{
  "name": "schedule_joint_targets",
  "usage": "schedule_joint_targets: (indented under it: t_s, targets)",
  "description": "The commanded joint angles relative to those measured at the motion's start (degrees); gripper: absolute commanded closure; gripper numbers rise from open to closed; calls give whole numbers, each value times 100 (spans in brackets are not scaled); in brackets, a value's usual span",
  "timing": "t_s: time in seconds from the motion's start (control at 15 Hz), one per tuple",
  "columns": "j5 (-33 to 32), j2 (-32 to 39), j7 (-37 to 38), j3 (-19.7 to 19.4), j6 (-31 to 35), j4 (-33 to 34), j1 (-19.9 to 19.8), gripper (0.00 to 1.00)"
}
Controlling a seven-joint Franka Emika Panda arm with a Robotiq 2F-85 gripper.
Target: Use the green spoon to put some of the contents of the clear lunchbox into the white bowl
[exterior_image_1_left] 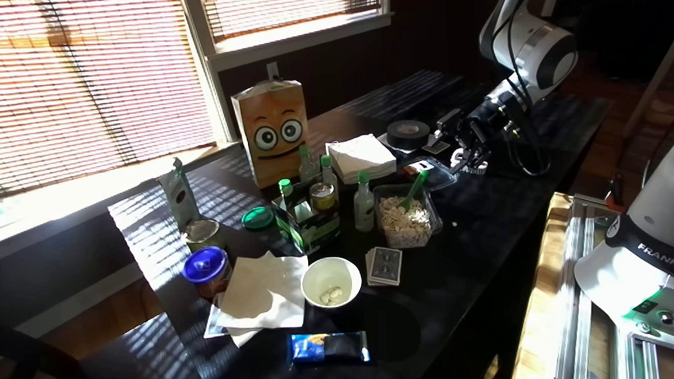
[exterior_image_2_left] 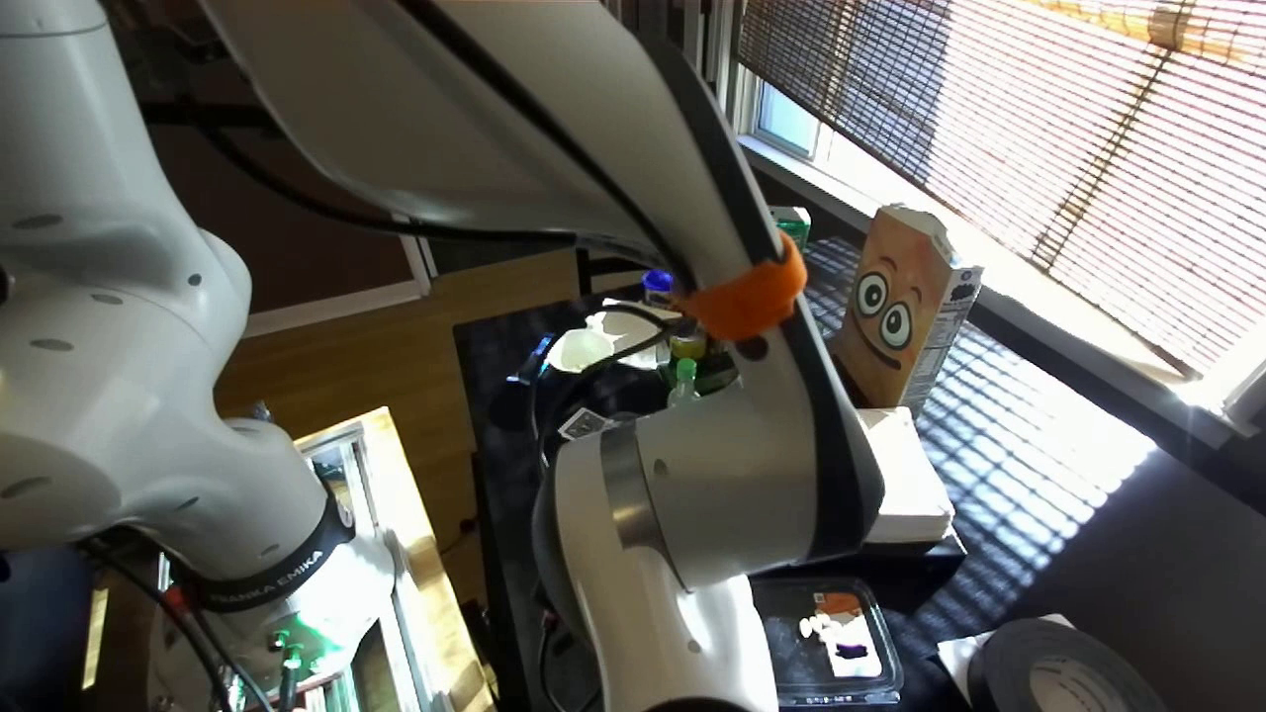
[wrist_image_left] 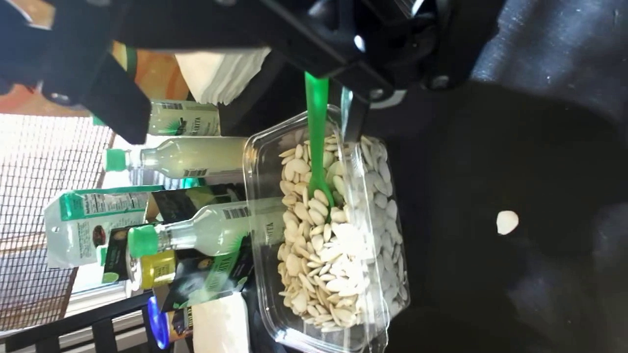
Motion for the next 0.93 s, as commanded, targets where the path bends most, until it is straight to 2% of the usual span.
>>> schedule_joint_targets:
  t_s: [0.0, 0.07, 0.2, 0.4, 0.67, 0.87]
  targets:
    - [-36, -42, 23, 193, 38, -5, -176, 0]
    - [-34, -74, 26, 218, 39, -12, -169, 0]
    - [98, -49, -528, 321, 304, -8, -137, 0]
    - [127, 273, -1447, 448, 264, 136, -230, 0]
    - [235, 648, -2466, 514, -437, 392, -552, 0]
    - [299, 1164, -2659, 484, -1332, 823, -927, 0]
